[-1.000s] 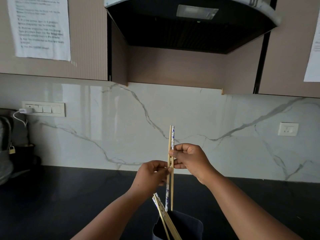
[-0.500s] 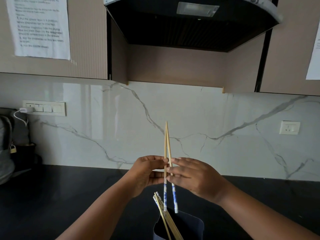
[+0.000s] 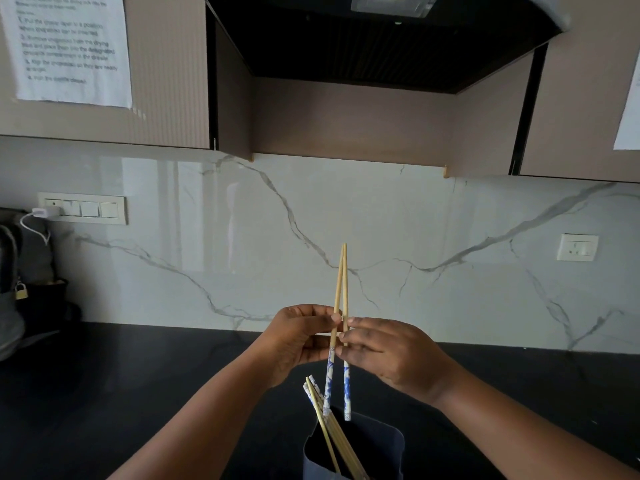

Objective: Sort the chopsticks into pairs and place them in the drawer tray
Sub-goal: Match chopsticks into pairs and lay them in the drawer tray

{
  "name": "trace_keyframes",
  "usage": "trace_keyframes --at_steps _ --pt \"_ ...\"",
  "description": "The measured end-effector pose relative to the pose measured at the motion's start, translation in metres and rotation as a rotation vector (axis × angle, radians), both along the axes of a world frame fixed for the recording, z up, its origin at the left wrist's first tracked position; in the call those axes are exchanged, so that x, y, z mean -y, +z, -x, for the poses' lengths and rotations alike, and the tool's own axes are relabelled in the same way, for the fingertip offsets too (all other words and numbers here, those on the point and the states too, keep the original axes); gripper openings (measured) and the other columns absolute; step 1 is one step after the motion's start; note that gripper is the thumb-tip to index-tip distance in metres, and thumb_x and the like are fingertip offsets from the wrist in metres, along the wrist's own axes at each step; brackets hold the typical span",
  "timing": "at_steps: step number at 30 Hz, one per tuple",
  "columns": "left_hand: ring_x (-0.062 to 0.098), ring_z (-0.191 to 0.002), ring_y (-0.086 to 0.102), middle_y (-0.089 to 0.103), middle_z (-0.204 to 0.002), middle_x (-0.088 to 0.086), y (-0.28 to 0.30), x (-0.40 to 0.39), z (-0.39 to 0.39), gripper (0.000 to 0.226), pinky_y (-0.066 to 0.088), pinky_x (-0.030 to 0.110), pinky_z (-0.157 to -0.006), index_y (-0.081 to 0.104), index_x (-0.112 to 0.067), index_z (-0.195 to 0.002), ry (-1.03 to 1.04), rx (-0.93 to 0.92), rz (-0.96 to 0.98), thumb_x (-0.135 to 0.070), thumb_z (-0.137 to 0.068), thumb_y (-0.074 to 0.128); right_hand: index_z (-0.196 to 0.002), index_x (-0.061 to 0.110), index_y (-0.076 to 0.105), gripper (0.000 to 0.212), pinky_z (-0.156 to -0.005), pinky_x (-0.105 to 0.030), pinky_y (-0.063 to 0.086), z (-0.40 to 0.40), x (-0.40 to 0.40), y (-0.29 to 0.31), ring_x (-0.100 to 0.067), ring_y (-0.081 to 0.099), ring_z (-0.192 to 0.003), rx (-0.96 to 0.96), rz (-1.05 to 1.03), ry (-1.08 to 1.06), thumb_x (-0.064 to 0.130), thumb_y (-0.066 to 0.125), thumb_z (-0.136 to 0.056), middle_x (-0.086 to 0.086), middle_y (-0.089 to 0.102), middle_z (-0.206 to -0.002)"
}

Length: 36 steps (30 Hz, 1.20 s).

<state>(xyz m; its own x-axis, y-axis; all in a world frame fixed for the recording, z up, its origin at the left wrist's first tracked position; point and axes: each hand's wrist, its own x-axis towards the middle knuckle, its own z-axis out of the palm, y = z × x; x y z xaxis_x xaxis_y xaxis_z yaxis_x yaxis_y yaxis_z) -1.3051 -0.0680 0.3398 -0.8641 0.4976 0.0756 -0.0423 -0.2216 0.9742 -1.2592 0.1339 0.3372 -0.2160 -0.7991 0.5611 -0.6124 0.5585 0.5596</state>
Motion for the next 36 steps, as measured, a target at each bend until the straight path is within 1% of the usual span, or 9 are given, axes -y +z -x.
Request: trace_keyframes --at_steps 11,17,19,22,24,26,29,33,36 --pt "0.022 -0.076 0.071 0.074 -0.089 0.013 -0.006 -0.001 0.000 0.020 0.057 0.029 -0.067 0.074 -0.006 -0.100 -0.066 0.006 0.045 -0.016 -0.083 0.071 -0.101 0.013 0.077 0.022 -0.097 -0.030 0.052 -0.001 0.005 -0.005 -0.018 0.069 -0.099 -0.014 0.012 0.058 0.013 0.056 -0.095 -0.003 0.075 -0.099" --pt "0.026 -0.079 0.072 0.073 -0.092 0.019 -0.007 -0.001 0.001 0.018 0.058 0.033 -0.068 0.072 0.000 -0.100 -0.022 0.026 0.093 -0.011 -0.086 0.069 -0.101 0.017 0.076 0.023 -0.091 -0.034 0.051 0.006 0.005 -0.013 -0.021 0.066 -0.101 0.006 0.033 0.018 0.013 0.055 -0.095 0.000 0.073 -0.105" --pt "0.027 -0.079 0.072 0.073 -0.092 0.021 -0.007 -0.003 0.001 0.017 0.058 0.033 -0.068 0.070 0.003 -0.101 0.051 0.003 0.092 -0.006 -0.087 0.066 -0.103 0.019 0.075 0.026 -0.085 -0.032 0.053 0.008 0.005 -0.014 -0.021 0.065 -0.098 0.055 0.150 -0.024 0.009 0.056 -0.089 -0.002 0.070 -0.109" --pt "0.024 -0.074 0.072 0.075 -0.089 0.016 -0.006 -0.006 0.001 0.014 0.058 0.032 -0.065 0.071 0.001 -0.098 0.129 -0.015 0.064 -0.006 -0.087 0.067 -0.111 0.023 0.069 0.039 -0.069 -0.023 0.057 0.006 0.009 -0.012 -0.013 0.065 -0.084 0.292 0.607 -0.034 -0.005 0.064 -0.084 0.000 0.065 -0.106" --pt "0.023 -0.074 0.072 0.076 -0.089 0.014 -0.005 -0.006 0.001 0.014 0.059 0.033 -0.066 0.071 -0.001 -0.099 0.157 -0.015 0.059 -0.008 -0.087 0.068 -0.101 0.030 0.070 0.030 -0.067 -0.018 0.055 0.004 0.017 -0.005 -0.008 0.066 -0.080 0.567 0.991 -0.077 0.004 0.069 -0.085 0.011 0.068 -0.096" --pt "0.022 -0.074 0.072 0.075 -0.086 0.014 -0.006 -0.007 0.000 0.014 0.059 0.032 -0.067 0.072 -0.002 -0.098 0.150 -0.040 0.098 -0.010 -0.087 0.068 -0.091 0.034 0.072 0.016 -0.071 -0.019 0.056 0.005 0.023 0.003 -0.007 0.069 -0.083 0.949 1.259 -0.139 0.019 0.072 -0.085 0.011 0.074 -0.087" --pt "0.020 -0.072 0.071 0.074 -0.087 0.018 -0.011 -0.011 -0.005 0.014 0.059 0.030 -0.066 0.073 -0.003 -0.098 0.110 -0.104 0.191 -0.012 -0.089 0.067 -0.090 0.023 0.075 0.007 -0.071 -0.023 0.058 0.008 0.028 0.009 -0.014 0.074 -0.080 1.275 1.369 -0.111 0.023 0.073 -0.084 0.003 0.078 -0.083" --pt "0.015 -0.069 0.071 0.075 -0.085 0.014 -0.017 -0.016 -0.006 0.011 0.058 0.027 -0.064 0.075 -0.009 -0.095 0.093 -0.162 0.262 -0.011 -0.090 0.065 -0.086 0.008 0.076 0.006 -0.062 -0.024 0.058 0.009 0.033 0.010 -0.022 0.074 -0.071 1.292 1.455 -0.075 0.013 0.075 -0.082 -0.008 0.076 -0.076" --pt "0.015 -0.069 0.072 0.074 -0.074 0.005 -0.021 -0.016 -0.005 0.011 0.058 0.026 -0.064 0.075 -0.015 -0.090 0.102 -0.187 0.283 -0.011 -0.090 0.065 -0.085 0.007 0.076 0.007 -0.066 -0.029 0.060 0.010 0.032 0.007 -0.025 0.075 -0.073 1.312 1.491 -0.070 0.012 0.076 -0.081 -0.011 0.077 -0.079"
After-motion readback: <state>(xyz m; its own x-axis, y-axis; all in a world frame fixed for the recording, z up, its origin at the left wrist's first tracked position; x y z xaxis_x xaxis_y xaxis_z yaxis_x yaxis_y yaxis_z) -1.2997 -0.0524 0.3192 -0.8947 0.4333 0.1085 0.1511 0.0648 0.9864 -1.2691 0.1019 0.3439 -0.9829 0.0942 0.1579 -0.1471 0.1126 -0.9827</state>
